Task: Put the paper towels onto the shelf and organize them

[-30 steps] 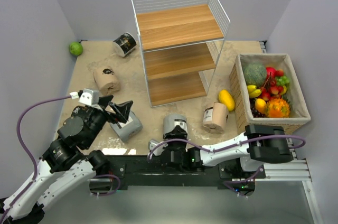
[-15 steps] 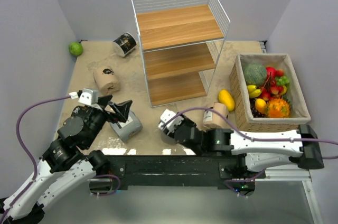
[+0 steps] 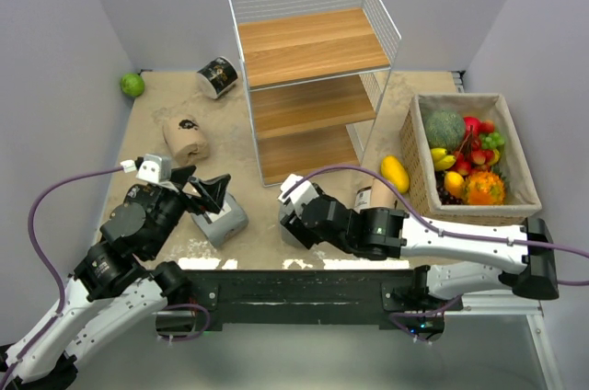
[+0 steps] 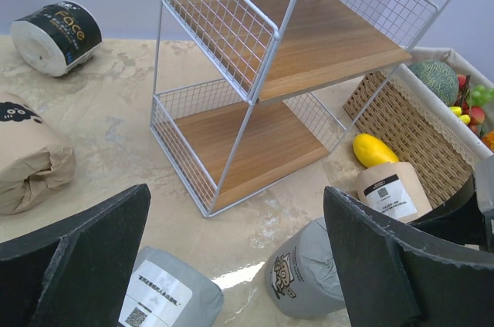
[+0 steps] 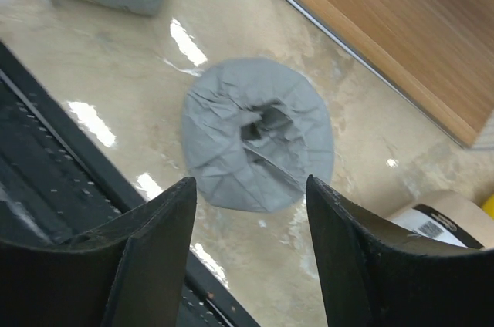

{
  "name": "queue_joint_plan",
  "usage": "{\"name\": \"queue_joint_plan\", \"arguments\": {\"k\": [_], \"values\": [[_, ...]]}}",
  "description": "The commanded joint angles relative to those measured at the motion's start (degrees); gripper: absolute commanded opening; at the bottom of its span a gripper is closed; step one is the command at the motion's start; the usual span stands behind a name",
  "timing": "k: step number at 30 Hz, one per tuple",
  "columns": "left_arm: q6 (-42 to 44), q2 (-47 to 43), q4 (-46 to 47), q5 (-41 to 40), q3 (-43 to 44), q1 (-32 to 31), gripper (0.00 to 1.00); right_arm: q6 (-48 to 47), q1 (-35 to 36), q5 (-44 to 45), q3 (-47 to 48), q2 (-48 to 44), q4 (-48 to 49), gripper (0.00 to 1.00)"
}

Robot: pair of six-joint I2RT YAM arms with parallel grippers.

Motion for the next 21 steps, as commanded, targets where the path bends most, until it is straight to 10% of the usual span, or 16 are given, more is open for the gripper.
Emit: {"name": "queue_joint_plan", "arguments": {"k": [1,21], "values": [[-0.7,0.1,0.6,-1.1,-0.4,0.2,1.00,2.0,-0.1,-3.9,4.0,1.9,4.2,0.64],[-0.5,-0.3,0.6,-1.3,-0.4,0.2,1.00,8.8,-1.3,-3.0,5.2,18.8,4.3,0.52]]}}
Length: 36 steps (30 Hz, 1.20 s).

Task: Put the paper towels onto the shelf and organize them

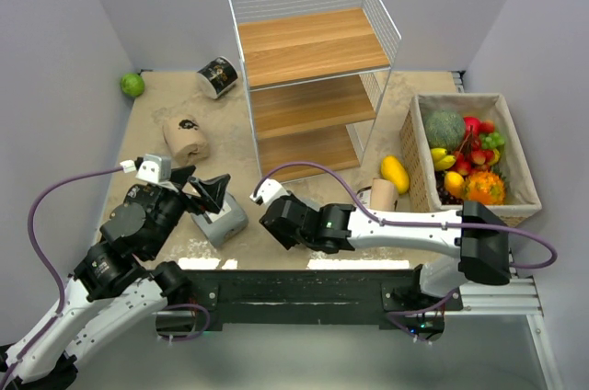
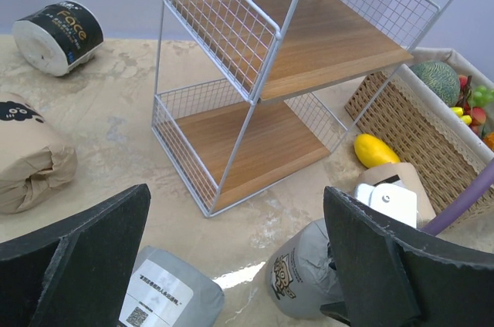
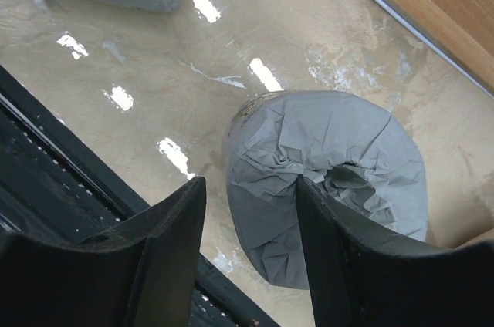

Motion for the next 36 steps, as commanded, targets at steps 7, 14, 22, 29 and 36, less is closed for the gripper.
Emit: {"name": "queue_joint_plan", "arguments": {"k": [7,14,22,29,36], "values": [[-0.6,-0.5,0.7,-1.1,-0.4,0.1,1.00,2.4,-0.1,3.1,-2.1,2.2,2.1,0.47],[-0.5,-0.2,0.8,-0.9,-0.4,0.2,1.00,2.0,-0.1,3.0,-3.1,2.3,2.9,0.47],[-0.4,-0.5,0.7,-0.5,-0.4,0.1,1.00,2.5,-0.1,2.6,-3.1,2.6,3.0,0.38],[-0.5,-0.4,0.9,-0.7,-0.4,0.2,1.00,-1.2,-0.1,3.3,-2.6,0.1,0.4,0.30],[-0.5,0.8,0.5,-0.8,-0.3,0.2,1.00,-9.1,-0.2,3.3,-2.3,-6.8,-1.8,0.24]]}}
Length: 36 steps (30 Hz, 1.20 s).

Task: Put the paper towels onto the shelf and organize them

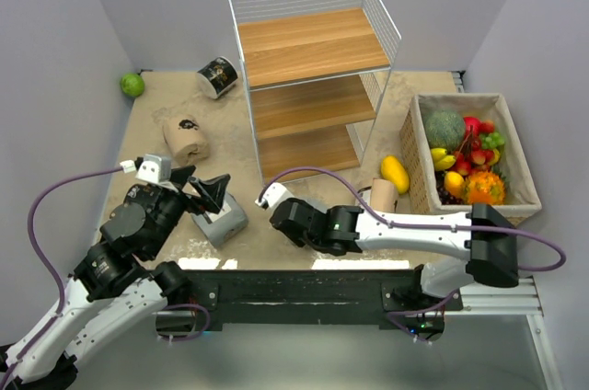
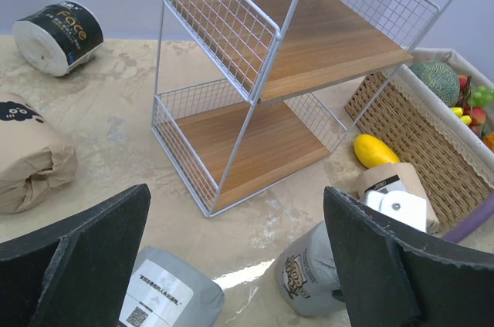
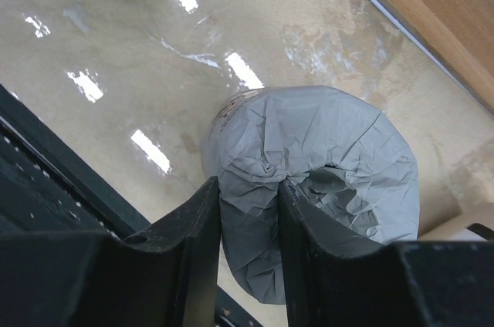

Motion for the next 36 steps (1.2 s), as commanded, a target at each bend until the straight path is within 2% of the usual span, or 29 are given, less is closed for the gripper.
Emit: {"name": "queue_joint_plan", "arguments": {"k": [1,8,12,18,25,33,36], "values": [[-0.6,1.0,0.5,-0.8,-0.2,0.1,1.00,-6.5,0.0,1.3,0.3,-7.1,-1.4,0.24],[-0.8,-1.1,0.6,-1.3,-0.5,0.2,1.00,-11.4,-0.1,3.5,1.4,-13.7,-2.2,0.22],[-0.5,-0.4,0.8,-1.0,-0.5,0.2,1.00,-16.4,-0.1,5.0,7.1,-16.1,-6.5,0.22],[-0.6,0.1,0.5,-1.0,-0.3,0.1,1.00,-23.9,-0.1,6.0,20.4,-17.9,-11.1,0.23],[-0.5,0.8,0.1,-1.0,0.1,0.2,1.00,-30.8,-0.1,10.3,40.3,-11.8,-19.7,0.24],[-0.4,-0.8,0.7,-0.7,-0.5,0.2,1.00,-39.6,-0.2,14.4,57.2,-7.5,-22.2,0.25],[-0.4,-0.8,0.7,-0.5,-0.4,0.2,1.00,-44.1,-0.2,16.2,60.6,-6.5,-20.1,0.25]]}}
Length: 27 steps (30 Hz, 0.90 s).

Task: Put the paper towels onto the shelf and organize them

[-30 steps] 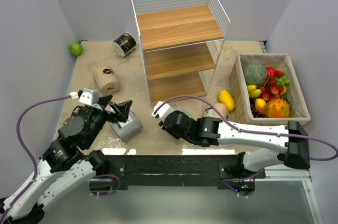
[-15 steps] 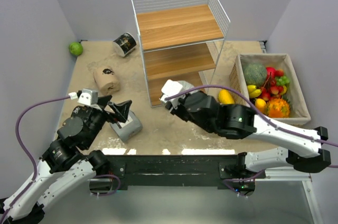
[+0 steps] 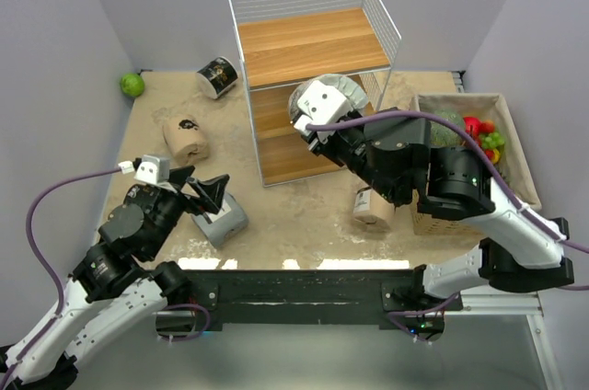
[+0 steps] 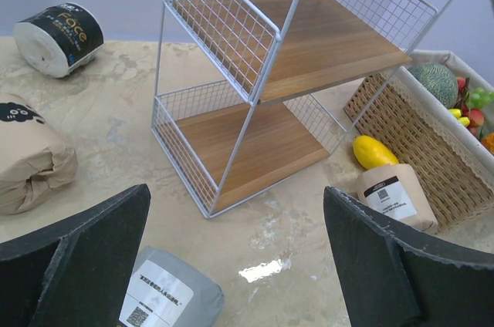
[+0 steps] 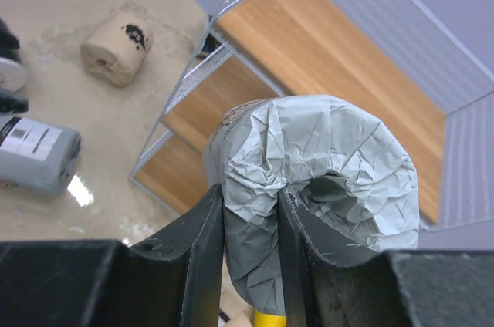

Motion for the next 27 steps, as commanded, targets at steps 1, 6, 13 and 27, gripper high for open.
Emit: {"name": "queue_joint_plan", "arguments": {"k": [1,6,13,27], "values": [[-0.5,-0.4,0.8,-0.5,-0.4,0.2,1.00,-11.2,-0.4,4.8,6.6,0.6,2.8,0.25],[-0.6,-1.0,0.6,-0.6,-0.4,0.2,1.00,-18.4,-3.9,5.3,11.5,4.0,5.7,0.25],[-0.7,-1.3,0.7,-0.6,-0.4,0.2,1.00,-22.8,-11.2,0.3,15.0,8.2,8.3,0.26],[-0.7,-1.6,0.6,-0.6,-0.4,0.2,1.00,-26.1,-21.7,-6.1,17.1,13.4,10.1,0.29]]}}
